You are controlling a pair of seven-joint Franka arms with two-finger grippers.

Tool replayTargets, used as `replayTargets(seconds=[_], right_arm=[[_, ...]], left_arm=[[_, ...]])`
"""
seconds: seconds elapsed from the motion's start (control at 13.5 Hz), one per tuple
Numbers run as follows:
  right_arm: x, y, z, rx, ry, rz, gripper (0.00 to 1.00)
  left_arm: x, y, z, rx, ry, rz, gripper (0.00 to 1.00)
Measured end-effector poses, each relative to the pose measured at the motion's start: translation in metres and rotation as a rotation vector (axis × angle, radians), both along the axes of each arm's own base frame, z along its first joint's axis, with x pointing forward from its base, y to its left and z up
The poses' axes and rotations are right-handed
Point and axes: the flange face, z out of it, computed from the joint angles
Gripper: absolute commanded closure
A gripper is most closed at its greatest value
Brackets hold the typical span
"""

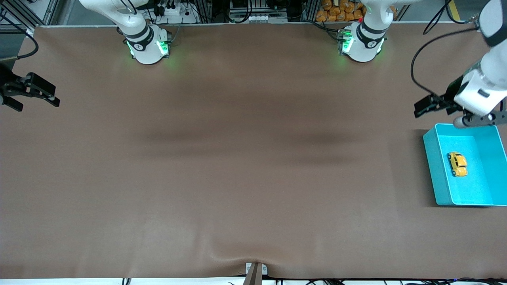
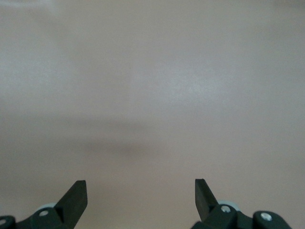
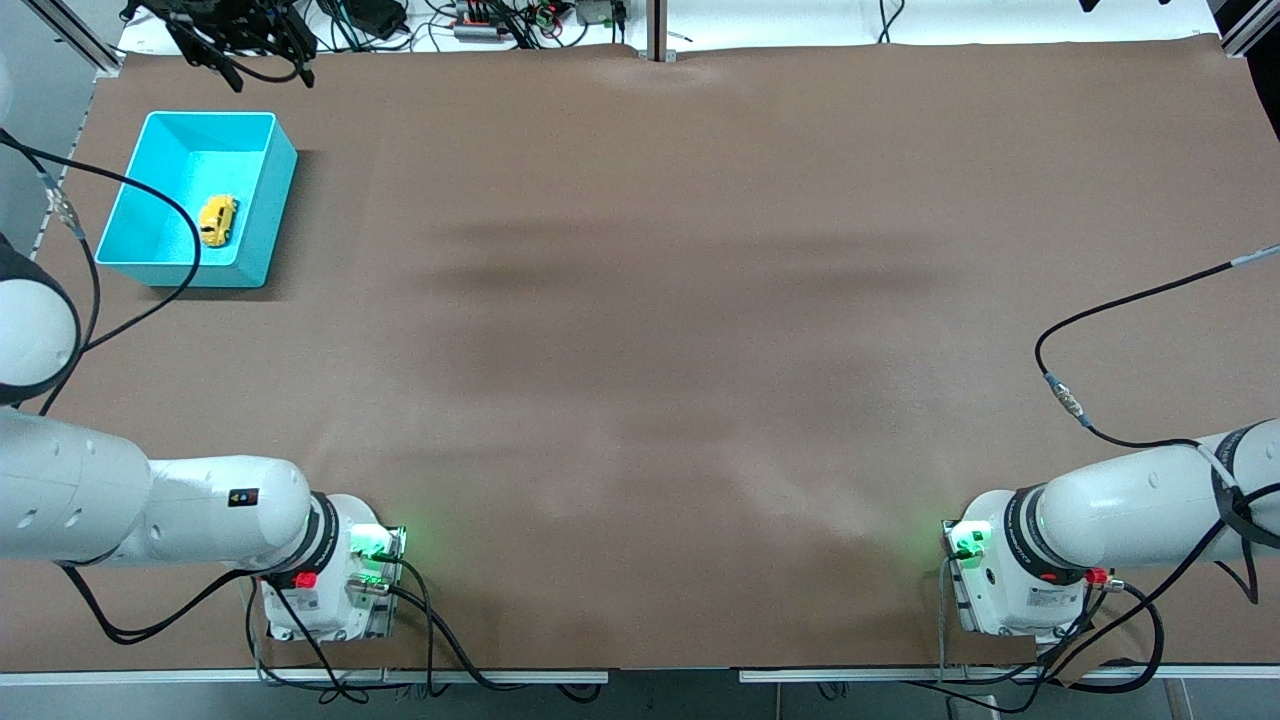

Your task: Wind and store yellow beetle car

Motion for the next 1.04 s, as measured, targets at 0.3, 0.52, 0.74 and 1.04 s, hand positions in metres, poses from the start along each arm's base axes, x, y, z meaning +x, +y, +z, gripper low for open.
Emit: replayTargets(seconds=[0.3, 0.52, 0.74, 1.04], right_arm=[[0.0, 0.0, 0.0, 0.0, 0.0, 0.0, 0.0], [0.0, 0.0, 0.0, 0.0, 0.0, 0.0, 0.0], [0.0, -0.002, 0.0, 0.0, 0.003, -0.007, 0.0], [-0.002, -0.016, -0.003, 0.001, 0.022, -0.039, 0.0]], left_arm=[[-0.014, -0.006, 0.052, -0.002, 0.031, -0.054, 0.0], [-0.02, -0.009, 0.077, -0.004, 0.021, -0.061, 0.0], [-0.024, -0.005, 0.096, -0.005, 0.006, -0.055, 0.0], [-0.024, -0.003, 0.098, -0.005, 0.004, -0.051, 0.0]])
